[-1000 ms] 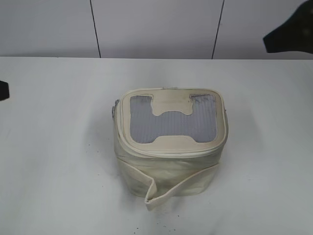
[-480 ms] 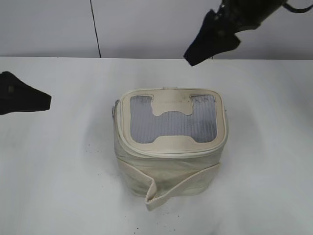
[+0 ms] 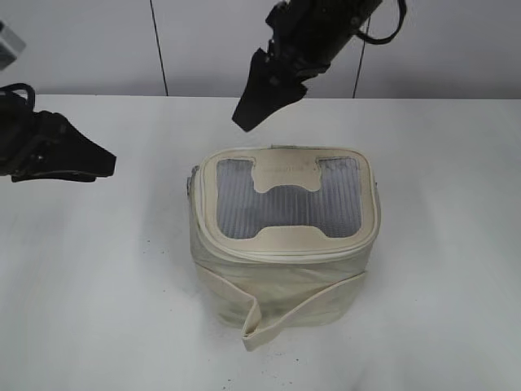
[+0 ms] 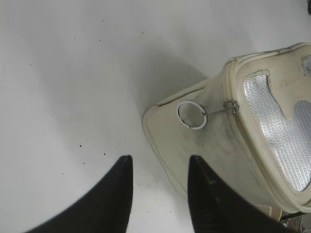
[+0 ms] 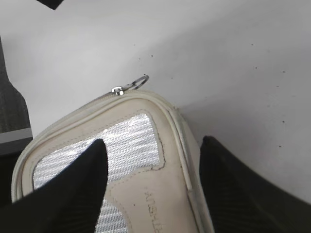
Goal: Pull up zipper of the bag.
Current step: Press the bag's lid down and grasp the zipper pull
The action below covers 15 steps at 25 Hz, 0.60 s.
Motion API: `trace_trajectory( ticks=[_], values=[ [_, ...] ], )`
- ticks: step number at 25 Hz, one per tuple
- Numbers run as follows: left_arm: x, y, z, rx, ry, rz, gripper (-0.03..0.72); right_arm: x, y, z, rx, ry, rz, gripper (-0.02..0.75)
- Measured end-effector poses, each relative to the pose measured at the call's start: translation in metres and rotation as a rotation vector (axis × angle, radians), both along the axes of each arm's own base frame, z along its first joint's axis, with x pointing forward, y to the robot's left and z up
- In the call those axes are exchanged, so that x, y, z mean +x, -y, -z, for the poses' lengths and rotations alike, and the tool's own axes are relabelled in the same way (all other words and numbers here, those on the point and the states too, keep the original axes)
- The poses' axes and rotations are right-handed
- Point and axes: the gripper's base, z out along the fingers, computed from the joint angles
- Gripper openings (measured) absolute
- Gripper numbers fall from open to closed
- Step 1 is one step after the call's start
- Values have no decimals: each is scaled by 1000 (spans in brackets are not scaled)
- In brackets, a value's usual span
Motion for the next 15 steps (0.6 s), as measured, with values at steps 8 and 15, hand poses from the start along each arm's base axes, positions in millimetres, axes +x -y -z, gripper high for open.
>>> trace_trajectory(
  ticks=[8,15],
  values=[
    [26,8,6,-23,-34,35,300,10,-9,33,-23,-71,-29,469],
    [30,42,12,32,-35,197,303,16,-12,54,-38,-91,-25,456]
  ],
)
